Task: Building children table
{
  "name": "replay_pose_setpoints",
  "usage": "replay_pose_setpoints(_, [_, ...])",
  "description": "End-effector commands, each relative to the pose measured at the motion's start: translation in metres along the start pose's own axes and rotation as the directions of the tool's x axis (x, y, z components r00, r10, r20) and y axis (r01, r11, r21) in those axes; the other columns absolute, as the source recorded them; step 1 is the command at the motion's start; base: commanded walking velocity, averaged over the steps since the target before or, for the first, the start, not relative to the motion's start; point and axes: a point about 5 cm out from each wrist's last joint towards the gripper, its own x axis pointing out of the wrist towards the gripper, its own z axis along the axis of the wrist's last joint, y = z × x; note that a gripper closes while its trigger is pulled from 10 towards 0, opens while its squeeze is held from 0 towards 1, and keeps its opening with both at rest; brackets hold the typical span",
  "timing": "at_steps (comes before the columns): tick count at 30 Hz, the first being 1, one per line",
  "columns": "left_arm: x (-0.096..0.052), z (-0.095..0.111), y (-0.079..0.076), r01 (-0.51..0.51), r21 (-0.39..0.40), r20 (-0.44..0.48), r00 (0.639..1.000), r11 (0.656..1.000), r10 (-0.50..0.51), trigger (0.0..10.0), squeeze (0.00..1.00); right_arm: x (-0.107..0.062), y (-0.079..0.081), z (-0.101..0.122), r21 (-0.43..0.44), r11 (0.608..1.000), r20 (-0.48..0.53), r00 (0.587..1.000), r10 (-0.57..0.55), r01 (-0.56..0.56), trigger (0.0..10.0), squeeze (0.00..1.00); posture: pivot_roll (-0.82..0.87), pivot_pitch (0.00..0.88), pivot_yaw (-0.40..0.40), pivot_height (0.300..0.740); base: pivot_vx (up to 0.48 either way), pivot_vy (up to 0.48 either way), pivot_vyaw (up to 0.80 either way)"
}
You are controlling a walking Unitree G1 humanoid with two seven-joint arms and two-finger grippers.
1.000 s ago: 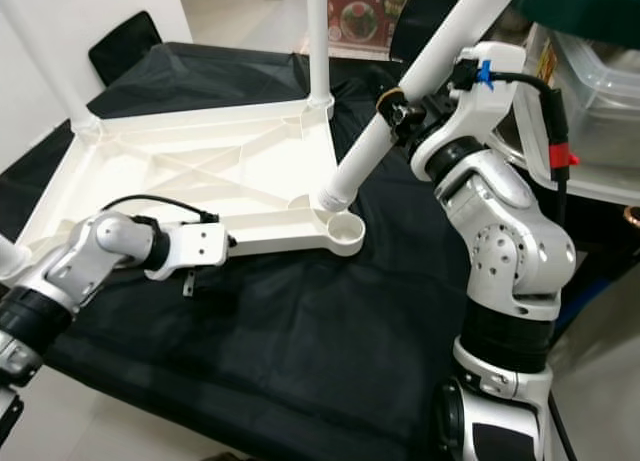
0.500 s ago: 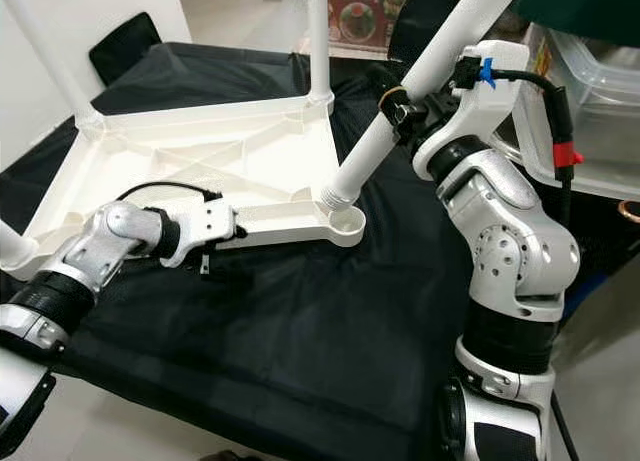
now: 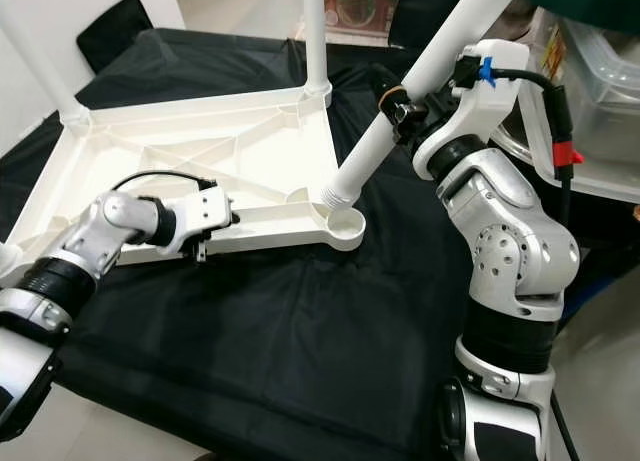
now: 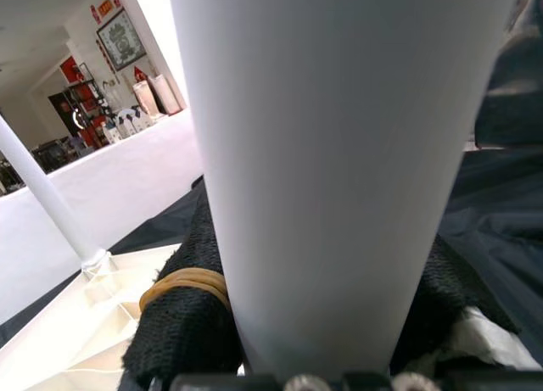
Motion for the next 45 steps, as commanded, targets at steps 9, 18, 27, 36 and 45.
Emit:
replay_pose_setpoints(9, [0.003, -0.016, -0.020, 0.195, -0.001, -0.082, 0.978, 0.981, -0.194, 0.0, 0.00, -0.002, 0.004, 0.004, -0.005, 1.000, 0.008, 1.000, 0.015, -0.015, 10.0, 0.00, -0.11, 0.156, 0.045, 0.740, 0.000, 0.000, 0.00])
replay_pose_setpoints(18, [-0.022, -0.038, -0.024, 0.343, 0.052, -0.196, 0.924, 0.938, -0.327, 0.0, 0.00, -0.001, 0.004, 0.003, 0.000, 1.000, 0.007, 1.000, 0.014, -0.014, 10.0, 0.00, -0.11, 0.151, 0.045, 0.740, 0.000, 0.000, 0.00])
replay_pose_setpoints(27, [-0.074, -0.052, -0.036, 0.510, 0.093, -0.236, 0.846, 0.855, -0.479, 0.0, 0.00, -0.001, 0.003, 0.003, -0.003, 1.000, 0.004, 1.000, 0.017, -0.017, 10.0, 0.00, -0.10, 0.147, 0.038, 0.740, 0.000, 0.000, 0.00])
replay_pose_setpoints(36, [-0.115, -0.056, -0.050, 0.611, 0.114, -0.272, 0.777, 0.783, -0.567, 0.0, 0.00, 0.000, 0.002, 0.004, -0.006, 1.000, -0.001, 1.000, 0.020, -0.020, 10.0, 0.00, -0.10, 0.147, 0.028, 0.740, 0.000, 0.000, 0.00])
replay_pose_setpoints(45, [-0.144, -0.068, -0.060, 0.629, 0.094, -0.364, 0.744, 0.772, -0.561, 0.0, 0.00, 0.001, 0.004, 0.002, -0.001, 1.000, -0.013, 0.999, 0.031, -0.031, 10.0, 0.00, -0.09, 0.152, 0.018, 0.740, 0.000, 0.000, 0.00])
